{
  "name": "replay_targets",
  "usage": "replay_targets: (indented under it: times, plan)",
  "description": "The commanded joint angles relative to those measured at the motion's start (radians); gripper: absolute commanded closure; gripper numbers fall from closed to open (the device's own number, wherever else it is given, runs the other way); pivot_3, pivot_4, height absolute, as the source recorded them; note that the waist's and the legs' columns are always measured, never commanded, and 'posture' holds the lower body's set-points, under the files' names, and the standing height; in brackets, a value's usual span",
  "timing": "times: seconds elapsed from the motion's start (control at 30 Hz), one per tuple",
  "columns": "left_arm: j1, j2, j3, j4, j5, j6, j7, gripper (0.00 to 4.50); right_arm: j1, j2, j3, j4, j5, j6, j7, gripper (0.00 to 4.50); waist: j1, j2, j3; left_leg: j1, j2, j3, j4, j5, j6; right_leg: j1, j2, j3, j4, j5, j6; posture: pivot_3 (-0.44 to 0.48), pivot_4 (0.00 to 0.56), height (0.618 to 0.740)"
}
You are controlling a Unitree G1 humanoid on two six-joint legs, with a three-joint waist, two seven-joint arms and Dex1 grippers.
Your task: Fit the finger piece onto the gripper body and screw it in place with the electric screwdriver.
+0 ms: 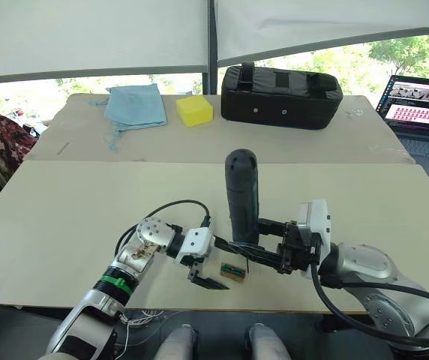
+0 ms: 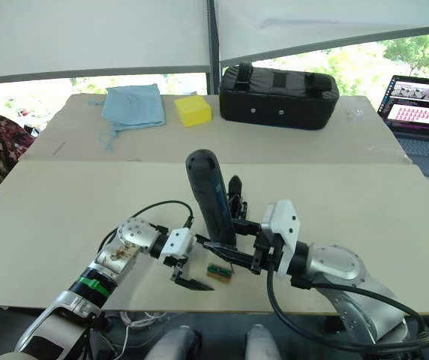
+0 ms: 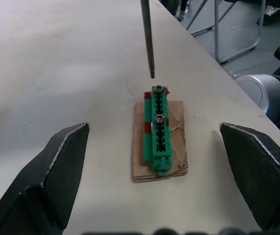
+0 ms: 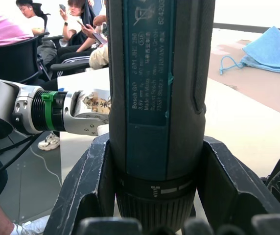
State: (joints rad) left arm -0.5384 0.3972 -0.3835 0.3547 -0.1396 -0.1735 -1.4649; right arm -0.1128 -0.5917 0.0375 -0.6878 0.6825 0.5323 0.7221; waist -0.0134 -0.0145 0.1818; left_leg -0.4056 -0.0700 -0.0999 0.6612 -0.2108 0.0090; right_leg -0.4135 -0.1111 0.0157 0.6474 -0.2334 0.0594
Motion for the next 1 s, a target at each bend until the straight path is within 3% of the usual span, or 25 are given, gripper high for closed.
replay_targets:
  times: [0.03,1.0]
  plan:
    - [0.005,-0.006,-0.007,-0.021,-0.009,-0.001,-0.008,0.00,-0.033,0.027,-0.044,-0.057,0.067,-0.011,-0.024,2.58,0.000,0.000,0.000,0.000,0.000,0.000,0.000,0.000,0.000,0.000,0.000,0.000,0.000,0.000,0.000,0.000,0.150,0.740]
    - [0.020,-0.002,-0.016,-0.029,-0.003,-0.009,-0.019,0.00,0.053,0.063,0.009,-0.076,-0.053,-0.124,0.005,2.58,0.000,0.000,0.000,0.001,0.000,0.000,0.000,0.000,0.000,0.000,0.000,0.000,0.000,0.000,0.000,0.000,0.150,0.740]
